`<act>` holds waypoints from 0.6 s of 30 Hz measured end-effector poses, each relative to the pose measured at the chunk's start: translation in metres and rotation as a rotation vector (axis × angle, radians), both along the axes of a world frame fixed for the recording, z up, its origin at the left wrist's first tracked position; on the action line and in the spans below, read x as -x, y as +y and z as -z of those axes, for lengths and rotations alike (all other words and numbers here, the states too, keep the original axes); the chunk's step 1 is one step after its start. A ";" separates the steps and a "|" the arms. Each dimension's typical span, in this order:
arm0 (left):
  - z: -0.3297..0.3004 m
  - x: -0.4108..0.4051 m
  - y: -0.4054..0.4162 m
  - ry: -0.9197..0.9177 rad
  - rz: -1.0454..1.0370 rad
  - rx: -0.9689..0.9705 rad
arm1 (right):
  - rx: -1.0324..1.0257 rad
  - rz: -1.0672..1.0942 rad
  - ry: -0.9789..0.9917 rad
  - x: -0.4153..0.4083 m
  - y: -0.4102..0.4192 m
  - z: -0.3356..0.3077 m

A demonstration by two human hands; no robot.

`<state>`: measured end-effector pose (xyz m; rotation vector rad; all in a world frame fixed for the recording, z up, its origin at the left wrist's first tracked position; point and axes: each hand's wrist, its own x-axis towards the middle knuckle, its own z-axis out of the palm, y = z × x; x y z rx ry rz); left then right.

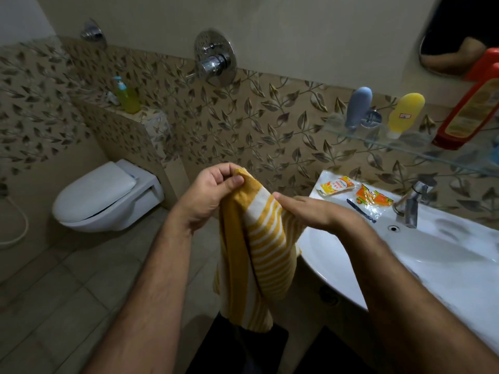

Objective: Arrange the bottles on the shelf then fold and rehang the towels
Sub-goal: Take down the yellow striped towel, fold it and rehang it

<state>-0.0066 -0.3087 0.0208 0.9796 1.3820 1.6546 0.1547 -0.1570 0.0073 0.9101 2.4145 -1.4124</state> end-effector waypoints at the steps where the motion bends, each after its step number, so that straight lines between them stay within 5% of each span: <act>1: -0.003 0.004 -0.003 0.014 -0.005 -0.007 | -0.033 -0.036 -0.093 0.001 0.000 0.003; 12: -0.007 0.023 -0.020 0.054 -0.175 -0.040 | -0.264 -0.130 -0.361 0.009 -0.005 0.083; 18: -0.007 0.025 -0.025 0.054 -0.247 -0.063 | -0.421 0.122 -0.324 0.016 -0.003 0.104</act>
